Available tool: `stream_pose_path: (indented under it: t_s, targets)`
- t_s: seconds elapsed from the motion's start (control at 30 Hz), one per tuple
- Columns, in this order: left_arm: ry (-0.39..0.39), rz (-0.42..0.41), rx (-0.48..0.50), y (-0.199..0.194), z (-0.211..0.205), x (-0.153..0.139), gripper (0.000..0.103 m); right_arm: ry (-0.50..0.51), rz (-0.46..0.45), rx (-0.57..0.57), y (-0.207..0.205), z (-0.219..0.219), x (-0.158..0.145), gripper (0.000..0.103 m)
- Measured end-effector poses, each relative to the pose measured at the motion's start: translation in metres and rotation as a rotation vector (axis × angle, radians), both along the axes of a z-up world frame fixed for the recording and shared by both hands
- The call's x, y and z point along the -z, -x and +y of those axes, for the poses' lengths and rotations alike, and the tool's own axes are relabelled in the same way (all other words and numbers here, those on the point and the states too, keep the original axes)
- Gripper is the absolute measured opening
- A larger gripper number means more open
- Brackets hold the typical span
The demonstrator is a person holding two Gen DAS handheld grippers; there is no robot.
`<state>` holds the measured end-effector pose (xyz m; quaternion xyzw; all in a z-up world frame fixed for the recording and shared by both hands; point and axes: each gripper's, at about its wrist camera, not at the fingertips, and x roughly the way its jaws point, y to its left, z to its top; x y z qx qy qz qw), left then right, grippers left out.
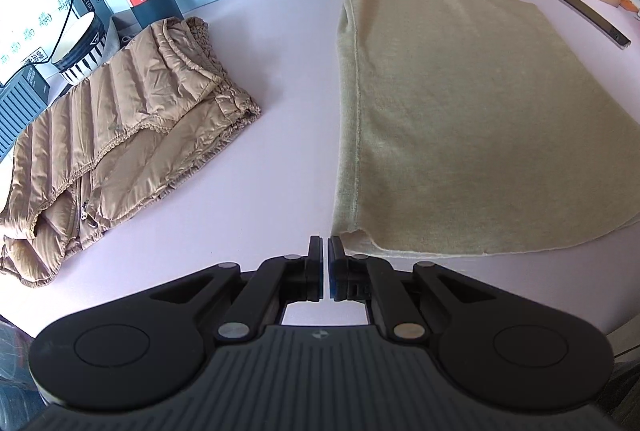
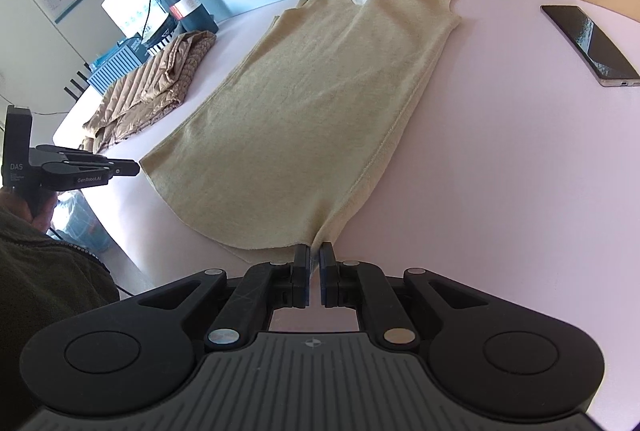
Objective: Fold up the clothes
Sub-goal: 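Open both tools and release the flattened top, then pinch the hem with both tools to straighten it, then release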
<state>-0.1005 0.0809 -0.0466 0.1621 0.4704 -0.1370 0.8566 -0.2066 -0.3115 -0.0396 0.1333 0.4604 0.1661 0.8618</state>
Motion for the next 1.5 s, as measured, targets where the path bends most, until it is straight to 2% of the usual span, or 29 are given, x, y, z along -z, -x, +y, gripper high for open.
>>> stream_pose_path:
  t_s: [0.47,0.53,0.6,0.63,0.7,0.8,0.9,1.0,1.07,1.1,1.13,1.3,1.43,1.5]
  targets:
    - [-0.059,0.036,-0.005,0.005,0.006,0.009,0.003,0.015,0.089,-0.081,0.006,0.004,0.015,0.005]
    - [-0.074,0.044,-0.002,0.008,0.009,0.010,0.003,0.016,0.107,-0.104,0.008,0.004,0.015,0.008]
    - [-0.094,0.050,0.005,0.012,0.015,0.011,0.005,0.015,0.130,-0.128,0.010,0.002,0.014,0.017]
    - [-0.101,0.048,0.003,0.014,0.019,0.011,0.009,0.013,0.138,-0.136,0.012,0.001,0.013,0.021]
    - [-0.107,0.038,-0.004,0.017,0.027,0.008,0.017,-0.012,0.149,-0.128,0.015,-0.003,0.012,0.038]
    - [-0.041,0.031,-0.044,0.014,0.037,0.001,0.026,-0.079,0.147,-0.079,0.016,-0.011,0.012,0.052]
    - [0.042,0.028,-0.118,0.007,0.042,-0.005,0.043,-0.160,0.141,0.006,0.013,-0.018,0.015,0.061]
    - [0.149,0.012,-0.189,-0.001,0.044,-0.013,0.049,-0.262,0.139,0.095,0.008,-0.026,0.020,0.064]
    - [0.211,0.000,-0.221,-0.006,0.045,-0.018,0.065,-0.327,0.140,0.150,0.005,-0.031,0.025,0.065]
    - [0.231,-0.006,-0.226,-0.008,0.044,-0.019,0.076,-0.354,0.141,0.174,0.003,-0.033,0.027,0.065]
    - [0.249,-0.014,-0.229,-0.010,0.044,-0.020,0.081,-0.377,0.145,0.197,0.001,-0.034,0.029,0.065]
    - [0.206,0.012,-0.147,-0.022,0.024,-0.007,0.081,-0.427,0.158,0.242,-0.008,-0.038,0.041,0.074]
    - [0.173,0.061,-0.069,-0.028,0.008,0.010,0.081,-0.454,0.134,0.245,-0.014,-0.038,0.048,0.076]
    - [0.165,0.073,-0.062,-0.028,0.004,0.014,0.081,-0.457,0.126,0.248,-0.016,-0.038,0.050,0.075]
